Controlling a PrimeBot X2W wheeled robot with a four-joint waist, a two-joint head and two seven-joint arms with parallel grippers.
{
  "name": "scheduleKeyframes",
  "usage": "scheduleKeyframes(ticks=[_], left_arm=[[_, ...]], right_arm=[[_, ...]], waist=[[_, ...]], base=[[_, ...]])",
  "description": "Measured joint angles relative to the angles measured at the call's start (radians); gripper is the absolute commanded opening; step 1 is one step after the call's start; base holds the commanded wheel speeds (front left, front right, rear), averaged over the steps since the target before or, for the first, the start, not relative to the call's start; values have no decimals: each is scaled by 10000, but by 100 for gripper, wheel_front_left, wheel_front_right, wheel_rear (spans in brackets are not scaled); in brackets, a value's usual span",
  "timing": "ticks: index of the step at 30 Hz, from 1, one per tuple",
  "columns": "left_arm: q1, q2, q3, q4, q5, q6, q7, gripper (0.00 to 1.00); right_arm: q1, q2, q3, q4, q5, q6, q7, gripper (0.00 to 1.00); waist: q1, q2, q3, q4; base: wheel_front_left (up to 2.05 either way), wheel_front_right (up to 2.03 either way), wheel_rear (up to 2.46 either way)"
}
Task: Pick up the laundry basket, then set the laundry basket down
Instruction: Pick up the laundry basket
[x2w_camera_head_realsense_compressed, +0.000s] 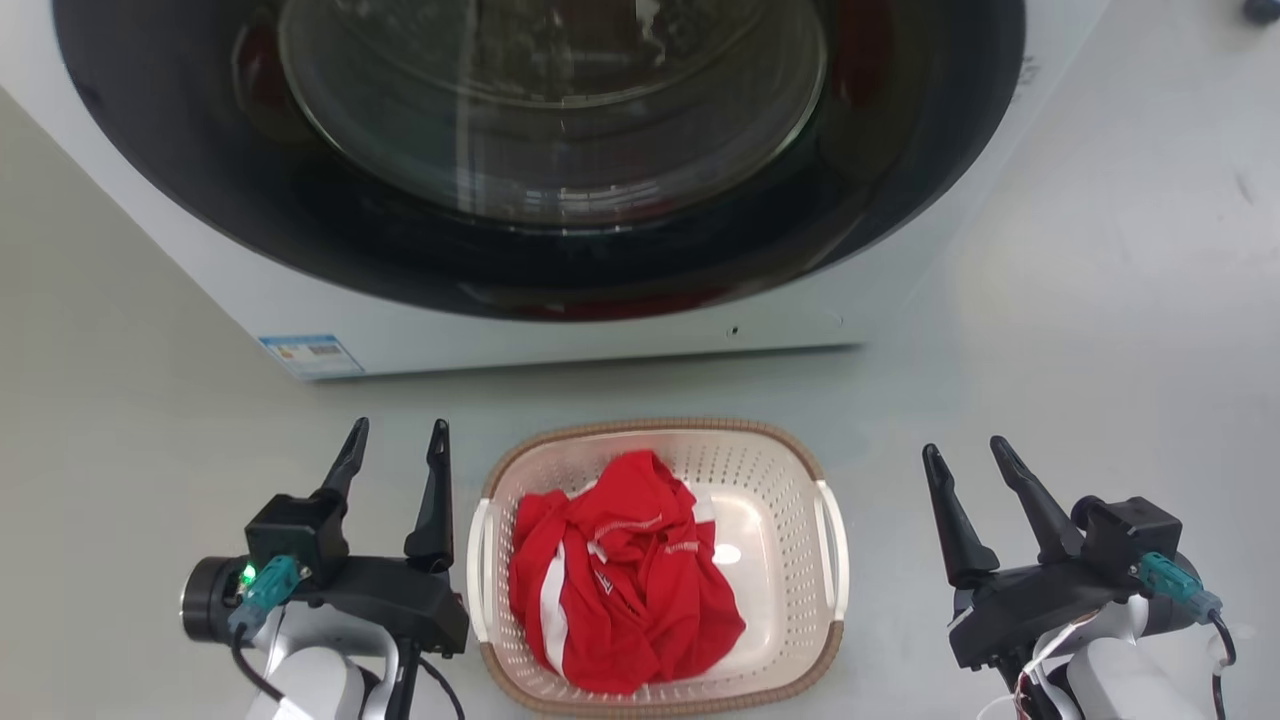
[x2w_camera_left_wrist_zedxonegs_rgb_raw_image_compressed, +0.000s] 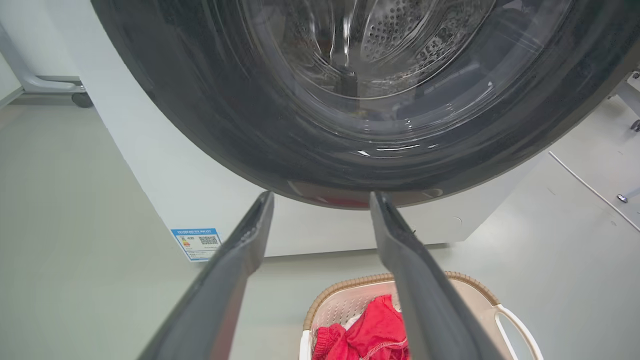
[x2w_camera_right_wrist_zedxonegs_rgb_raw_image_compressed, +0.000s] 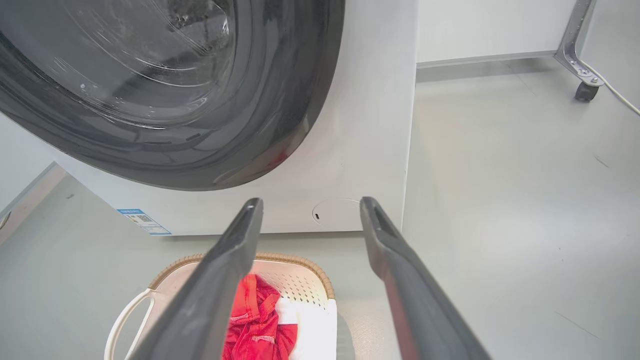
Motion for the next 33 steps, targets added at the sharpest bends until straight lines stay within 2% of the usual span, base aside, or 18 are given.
scheduleKeyframes(ticks=[17, 27, 33], left_arm=[[-1482, -456, -541, 1847, -188, -497, 1283, 100], [-2656, -585, -477, 2811, -359, -642, 1831, 100], [-3191, -617, -445, 3684, -543, -884, 2029, 100]], right_arm=[[-966, 355, 125, 1143, -6, -12, 433, 100], [-2201, 554, 171, 1607, 4, -63, 731, 100], [-2730, 642, 265, 2228, -12, -63, 811, 100]], waist=[[0, 0, 2518, 81], [-1, 0, 4019, 161], [0, 1, 4818, 199]], base=[[0, 0, 0], [0, 0, 0], [0, 0, 0]])
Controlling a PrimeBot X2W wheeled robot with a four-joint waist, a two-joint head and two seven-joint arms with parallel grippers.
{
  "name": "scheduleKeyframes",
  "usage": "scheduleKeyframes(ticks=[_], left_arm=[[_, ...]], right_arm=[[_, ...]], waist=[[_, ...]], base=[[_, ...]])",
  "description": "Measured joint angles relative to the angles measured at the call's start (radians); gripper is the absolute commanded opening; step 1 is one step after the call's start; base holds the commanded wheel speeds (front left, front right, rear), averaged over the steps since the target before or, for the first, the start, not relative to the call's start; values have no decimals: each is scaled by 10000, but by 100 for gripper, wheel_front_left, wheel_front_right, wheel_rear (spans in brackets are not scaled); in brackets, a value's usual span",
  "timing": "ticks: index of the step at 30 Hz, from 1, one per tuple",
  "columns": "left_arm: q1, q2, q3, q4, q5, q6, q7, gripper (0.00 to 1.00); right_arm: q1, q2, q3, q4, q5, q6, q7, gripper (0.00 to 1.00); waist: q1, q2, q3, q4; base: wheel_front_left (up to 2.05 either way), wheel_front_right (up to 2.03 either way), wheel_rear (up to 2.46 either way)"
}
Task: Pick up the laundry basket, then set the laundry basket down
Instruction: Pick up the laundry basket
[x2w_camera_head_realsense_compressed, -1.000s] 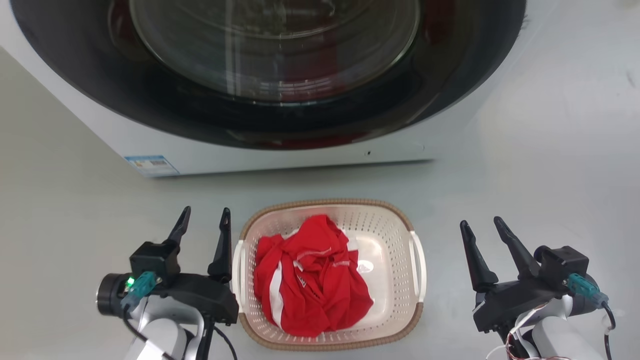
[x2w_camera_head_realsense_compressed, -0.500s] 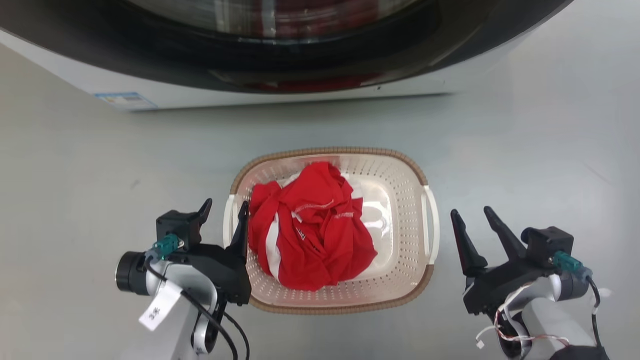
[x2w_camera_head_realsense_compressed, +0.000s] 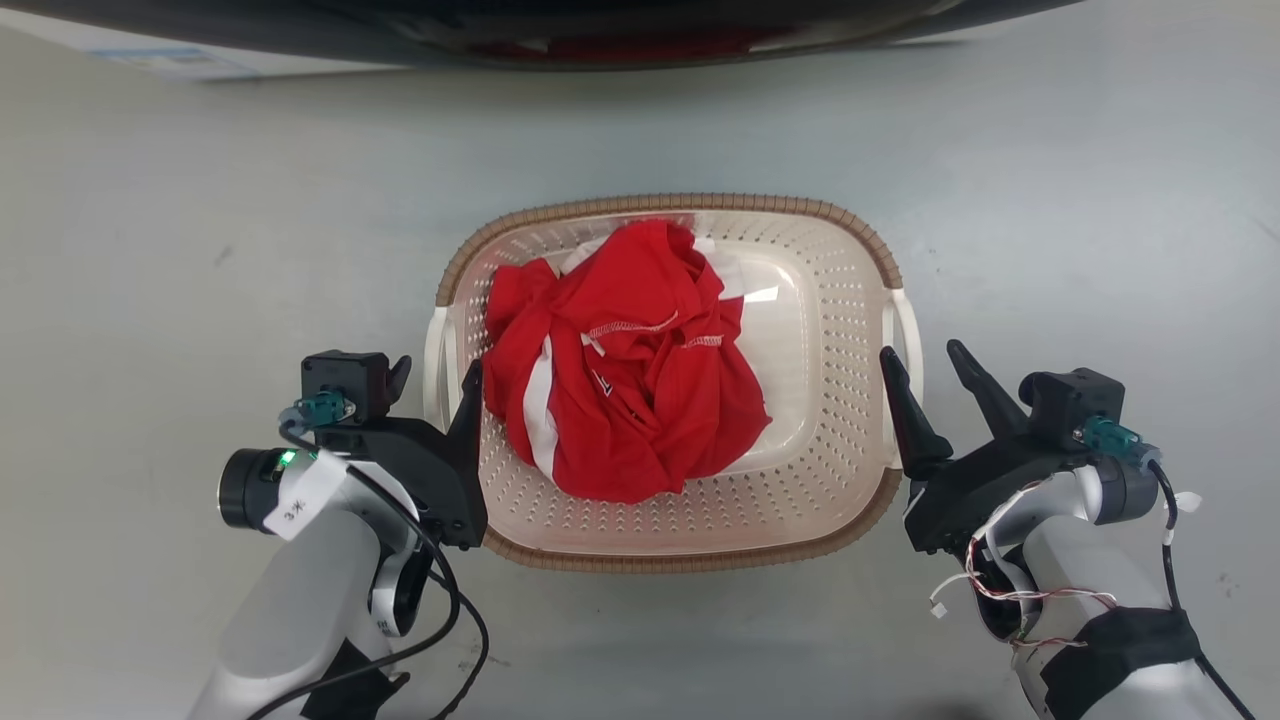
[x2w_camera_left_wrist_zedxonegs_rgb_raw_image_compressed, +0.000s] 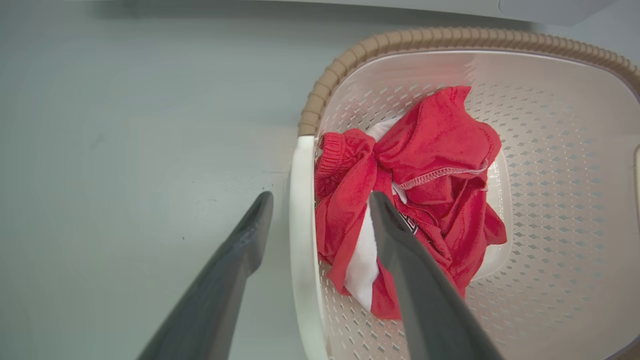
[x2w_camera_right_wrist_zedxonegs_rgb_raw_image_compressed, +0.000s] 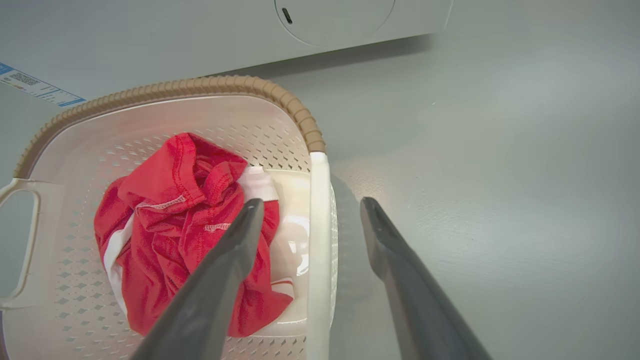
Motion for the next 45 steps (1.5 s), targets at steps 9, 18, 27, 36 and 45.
scheduleKeyframes(ticks=[9, 18, 27, 36, 45], left_arm=[[-760, -71, -44, 1045, -102, -276, 355, 100], [-1478, -184, -117, 1994, -173, -614, 621, 100], [-1953, -380, -167, 2719, -376, -920, 869, 0], [-2205, -550, -155, 3453, -874, -1137, 1103, 0], [-2691, -685, -217, 3927, -1292, -1235, 1722, 0]], right_arm=[[-805, 73, 299, 830, -128, 15, 272, 100], [-1513, 263, 499, 1666, -161, 19, 719, 100], [-1946, 278, 548, 2330, -88, 59, 876, 0], [-2227, 278, 631, 3024, -36, 153, 897, 0], [-2649, 115, 736, 3511, 36, 326, 1197, 0]], waist=[[-1, -1, 690, 11], [-1, -1, 883, 110], [-3, -2, 919, 241], [-2, -2, 654, 288], [-2, -2, 147, 298]], base=[[0, 0, 0], [0, 0, 0], [0, 0, 0], [0, 0, 0], [0, 0, 0]])
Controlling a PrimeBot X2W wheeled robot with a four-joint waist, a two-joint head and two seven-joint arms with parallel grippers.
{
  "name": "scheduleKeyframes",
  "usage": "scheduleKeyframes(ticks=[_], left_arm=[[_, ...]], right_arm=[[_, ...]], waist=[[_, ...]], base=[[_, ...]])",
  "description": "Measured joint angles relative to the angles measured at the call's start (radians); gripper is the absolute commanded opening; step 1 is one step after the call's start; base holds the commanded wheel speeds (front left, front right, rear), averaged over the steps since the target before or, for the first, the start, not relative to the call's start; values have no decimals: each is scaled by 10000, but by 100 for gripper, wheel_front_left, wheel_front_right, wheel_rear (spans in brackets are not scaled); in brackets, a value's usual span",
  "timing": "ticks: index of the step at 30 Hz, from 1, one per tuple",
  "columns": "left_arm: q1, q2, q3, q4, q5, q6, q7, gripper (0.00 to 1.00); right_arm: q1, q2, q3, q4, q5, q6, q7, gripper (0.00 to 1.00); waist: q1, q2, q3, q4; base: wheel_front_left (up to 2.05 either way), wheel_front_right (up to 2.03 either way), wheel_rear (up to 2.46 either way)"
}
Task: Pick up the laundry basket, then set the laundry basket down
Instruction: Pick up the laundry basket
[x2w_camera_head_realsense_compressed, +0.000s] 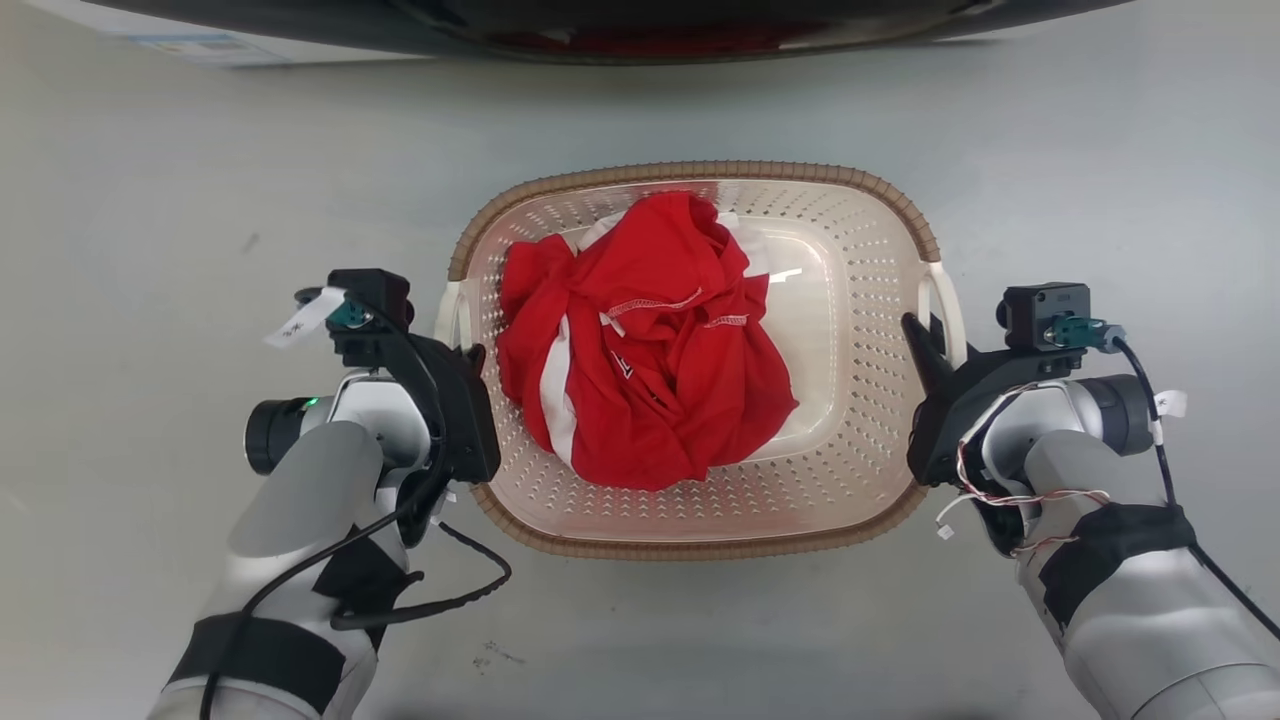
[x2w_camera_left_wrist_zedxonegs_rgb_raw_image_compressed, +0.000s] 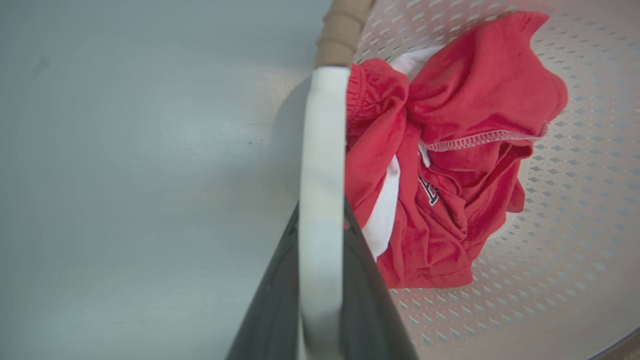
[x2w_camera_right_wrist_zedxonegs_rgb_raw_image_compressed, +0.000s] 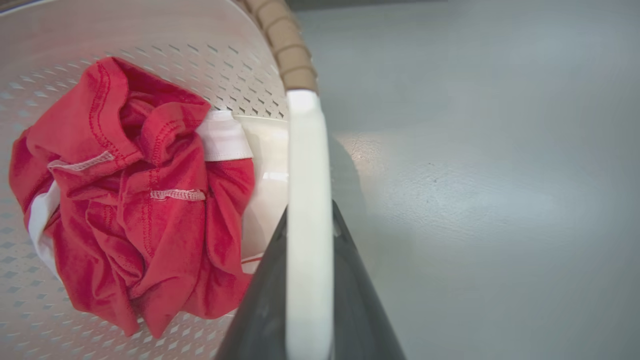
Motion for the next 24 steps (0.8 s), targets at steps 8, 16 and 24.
scheduleKeyframes(ticks=[8, 16, 24], left_arm=[[-251, -128, -111, 451, -299, -73, 807, 0], [-293, -140, -102, 922, -825, -84, 1593, 0], [-293, -136, -107, 1145, -1202, -84, 2399, 0]], right_arm=[[-114, -38, 111, 577, 351, 86, 518, 0], [-188, 67, 420, 959, 675, 88, 1269, 0], [-182, 79, 671, 1122, 1262, 88, 2052, 0]], waist=[[0, 0, -736, 78], [-1, 0, -1694, 107], [-1, 0, -2773, 85]], base=[[0, 0, 0], [0, 0, 0], [0, 0, 0]])
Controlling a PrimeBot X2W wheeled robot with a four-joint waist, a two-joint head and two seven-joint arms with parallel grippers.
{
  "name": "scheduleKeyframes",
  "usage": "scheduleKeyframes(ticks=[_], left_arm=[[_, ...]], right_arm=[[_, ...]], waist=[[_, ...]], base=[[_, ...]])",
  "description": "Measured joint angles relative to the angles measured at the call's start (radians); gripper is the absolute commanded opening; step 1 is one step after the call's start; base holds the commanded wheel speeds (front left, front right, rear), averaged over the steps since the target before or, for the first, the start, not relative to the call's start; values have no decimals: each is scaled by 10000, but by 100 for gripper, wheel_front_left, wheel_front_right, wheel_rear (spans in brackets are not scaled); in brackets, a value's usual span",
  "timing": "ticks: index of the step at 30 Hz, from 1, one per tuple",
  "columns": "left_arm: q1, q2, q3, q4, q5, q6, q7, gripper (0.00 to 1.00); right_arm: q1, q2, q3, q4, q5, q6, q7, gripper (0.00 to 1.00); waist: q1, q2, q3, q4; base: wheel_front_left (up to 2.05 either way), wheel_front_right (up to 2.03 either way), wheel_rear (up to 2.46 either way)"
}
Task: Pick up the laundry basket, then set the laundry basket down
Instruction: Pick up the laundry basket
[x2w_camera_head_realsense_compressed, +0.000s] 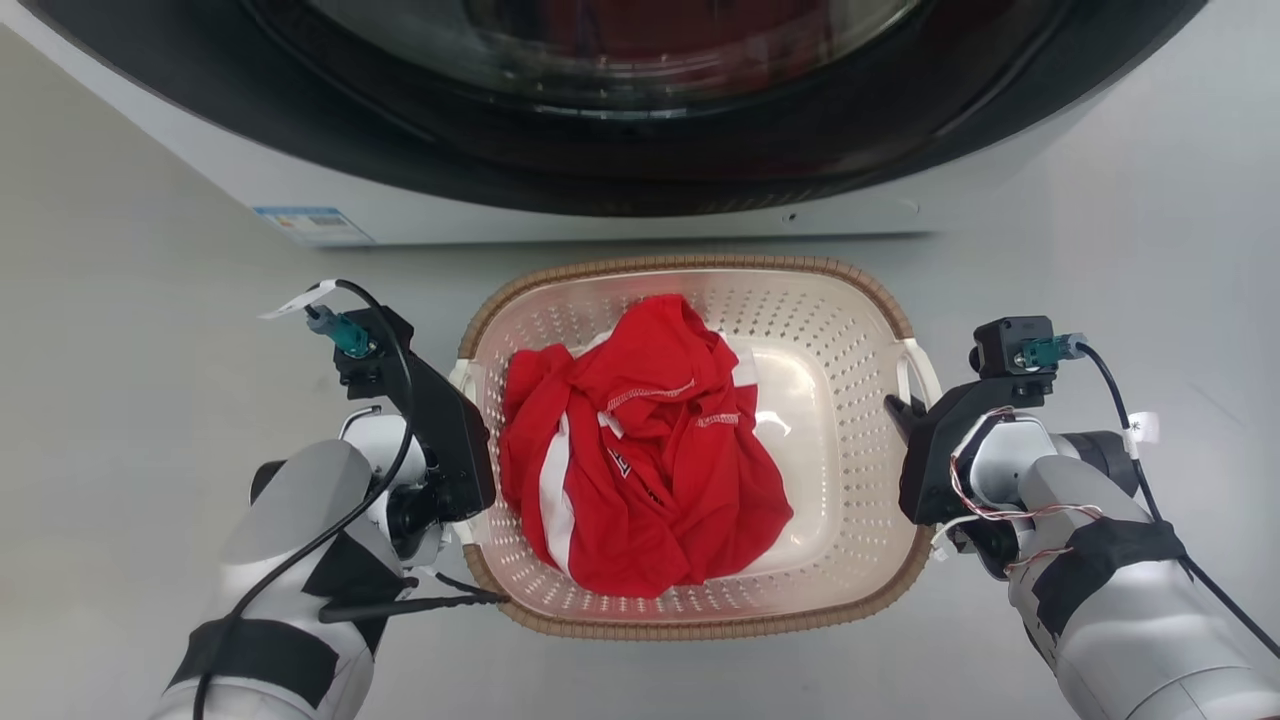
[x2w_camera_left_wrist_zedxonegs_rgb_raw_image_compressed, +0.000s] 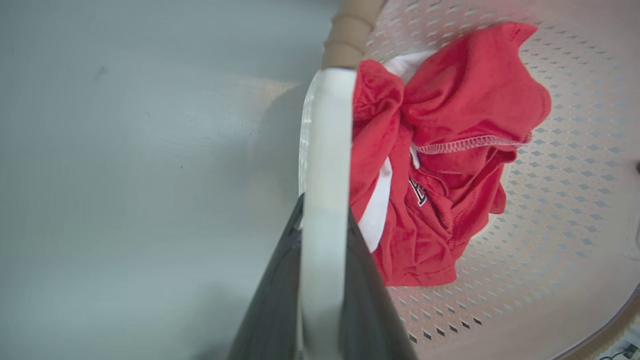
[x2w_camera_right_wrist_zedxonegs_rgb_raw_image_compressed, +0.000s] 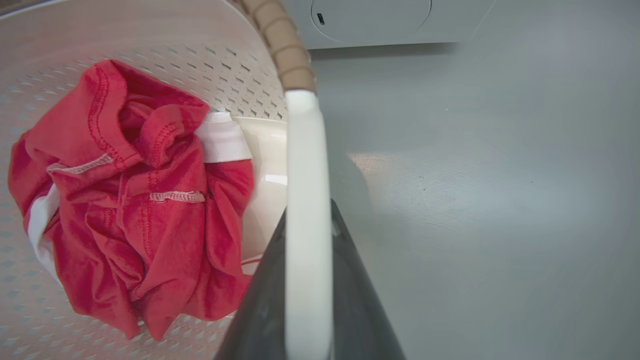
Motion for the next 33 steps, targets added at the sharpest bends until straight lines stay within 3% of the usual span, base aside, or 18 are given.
scheduleKeyframes(ticks=[33], left_arm=[[709, 58, 115, 811, -922, 10, 2378, 0]], right_arm=[[921, 86, 412, 232, 2472, 0, 3542, 0]], waist=[[0, -1, -3854, -218]], base=[[0, 0, 0]])
